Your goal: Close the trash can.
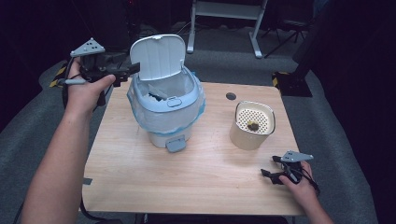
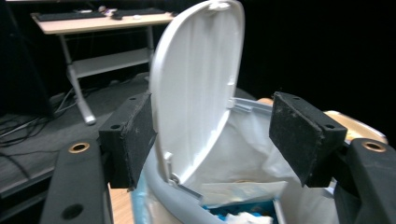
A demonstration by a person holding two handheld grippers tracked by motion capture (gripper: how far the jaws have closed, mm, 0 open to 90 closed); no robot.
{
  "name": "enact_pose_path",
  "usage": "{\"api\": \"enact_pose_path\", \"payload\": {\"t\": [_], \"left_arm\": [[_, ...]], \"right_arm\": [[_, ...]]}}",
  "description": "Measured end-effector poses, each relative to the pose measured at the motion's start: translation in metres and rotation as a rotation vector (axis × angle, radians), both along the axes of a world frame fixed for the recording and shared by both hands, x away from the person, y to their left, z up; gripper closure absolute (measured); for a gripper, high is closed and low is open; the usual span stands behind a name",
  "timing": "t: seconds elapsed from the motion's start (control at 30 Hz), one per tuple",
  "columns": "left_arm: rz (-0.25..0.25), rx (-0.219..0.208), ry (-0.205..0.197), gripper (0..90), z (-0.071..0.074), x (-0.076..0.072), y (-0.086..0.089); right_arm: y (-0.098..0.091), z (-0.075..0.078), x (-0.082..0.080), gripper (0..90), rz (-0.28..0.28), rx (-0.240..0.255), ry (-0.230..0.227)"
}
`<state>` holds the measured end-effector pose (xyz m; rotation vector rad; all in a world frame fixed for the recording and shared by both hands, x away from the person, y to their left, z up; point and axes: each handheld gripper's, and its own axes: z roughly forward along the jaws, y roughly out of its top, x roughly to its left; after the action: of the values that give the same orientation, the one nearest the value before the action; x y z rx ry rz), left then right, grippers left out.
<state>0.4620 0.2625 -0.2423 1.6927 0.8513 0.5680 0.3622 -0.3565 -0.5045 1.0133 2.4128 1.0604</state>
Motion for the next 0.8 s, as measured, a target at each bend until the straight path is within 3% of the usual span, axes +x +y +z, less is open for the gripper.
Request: {"api": "enact_pose_path", "payload": {"t": [0.1, 0.27, 0.33, 0.47, 0.8], "left_arm": [[0.019, -0.001, 0.009, 30.0, 0.0, 0.007, 0.0], [0.005, -0.022, 0.007, 31.1, -0.001, 0.012, -0.002], [-0.019, -0.021, -0.007, 32.2, 0.001, 0.013, -0.006], [-0.019, 0.008, -0.024, 31.7, 0.004, 0.013, -0.009], [-0.045, 0.018, 0.007, 33.7, 0.009, 0.017, -0.01]], "right_arm": [[0.0, 0.0, 0.0, 16.7, 0.0, 0.0, 0.001], [0.0, 0.0, 0.0, 16.7, 0.001, 0.001, 0.001], [0.0, 0.0, 0.0, 16.6, 0.0, 0.001, 0.001], [0.0, 0.0, 0.0, 16.6, 0.001, 0.001, 0.001], [0.0, 0.0, 0.0, 16.7, 0.001, 0.001, 0.001]]}}
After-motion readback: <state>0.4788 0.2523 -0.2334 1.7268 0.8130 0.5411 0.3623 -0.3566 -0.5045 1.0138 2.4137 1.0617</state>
